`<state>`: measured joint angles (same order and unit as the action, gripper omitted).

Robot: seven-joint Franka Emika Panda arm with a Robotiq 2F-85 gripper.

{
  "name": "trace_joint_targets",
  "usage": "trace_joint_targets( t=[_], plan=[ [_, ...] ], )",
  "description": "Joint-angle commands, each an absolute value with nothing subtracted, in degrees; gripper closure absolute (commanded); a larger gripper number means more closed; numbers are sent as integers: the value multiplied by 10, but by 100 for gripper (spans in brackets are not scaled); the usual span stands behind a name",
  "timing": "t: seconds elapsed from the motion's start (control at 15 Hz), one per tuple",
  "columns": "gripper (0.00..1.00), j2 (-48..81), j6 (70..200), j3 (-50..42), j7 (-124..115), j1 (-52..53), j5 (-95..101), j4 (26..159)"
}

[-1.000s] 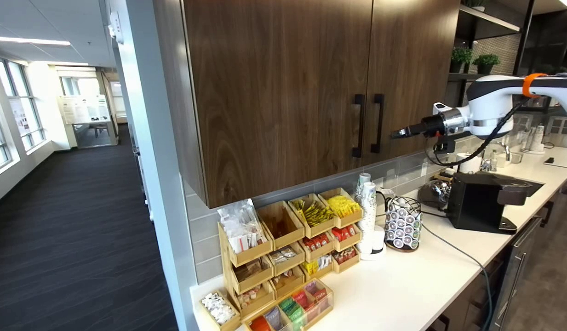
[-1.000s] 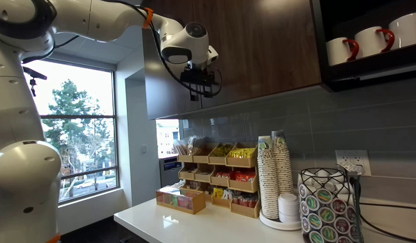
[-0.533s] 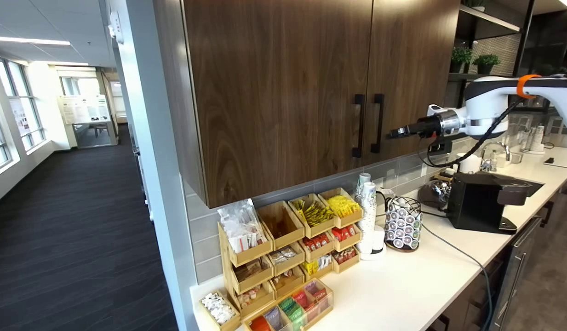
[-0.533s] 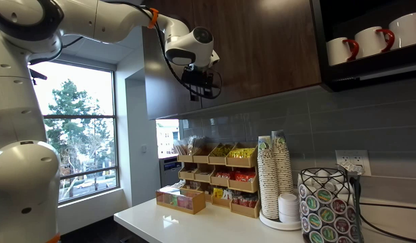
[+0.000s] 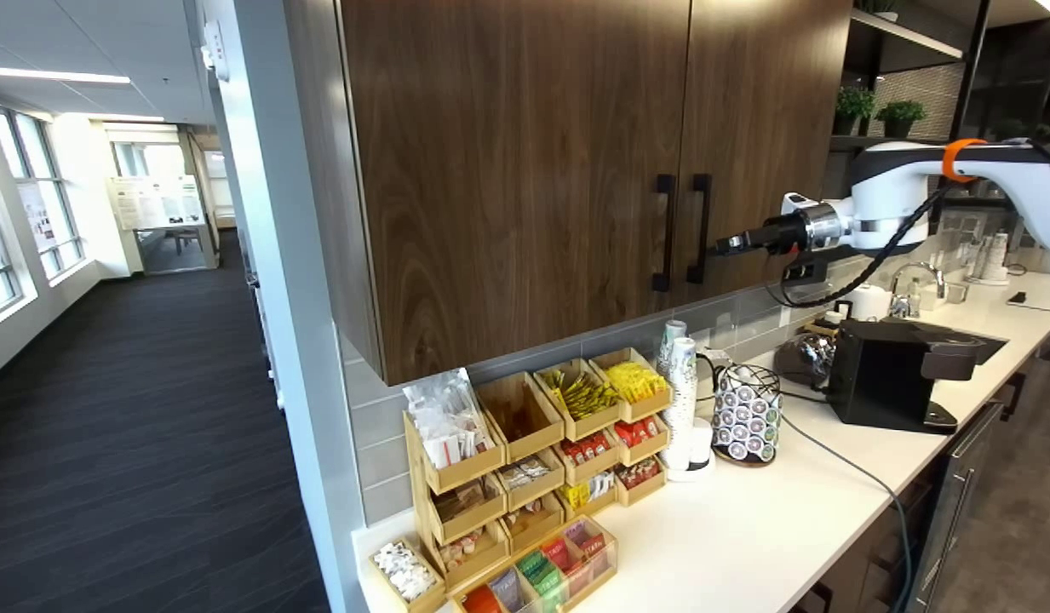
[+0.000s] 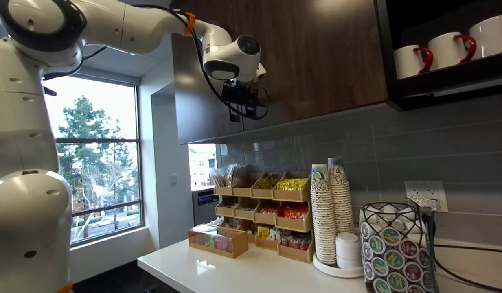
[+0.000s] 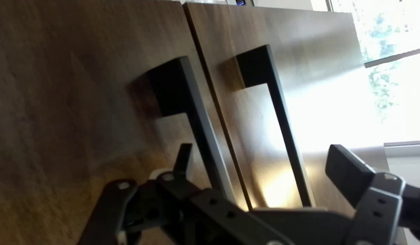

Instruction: Open the top left cabinet door

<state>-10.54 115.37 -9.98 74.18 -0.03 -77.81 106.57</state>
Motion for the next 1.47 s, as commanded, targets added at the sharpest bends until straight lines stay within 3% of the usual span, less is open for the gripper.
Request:
trace_joint_targets(
  t=[0.0,1.13,1.2,1.27,1.4],
  plan=[
    [0,-85,1139,-90,761,-18,-797,1046],
    [0,-45,1071,-82,757,-28,-850,1019],
    [7,-43,1069,-81,757,-28,-850,1017],
    [28,-41,1068,-81,758,-28,-850,1015],
    [44,-36,1067,-80,760,-31,-849,1010]
  ],
)
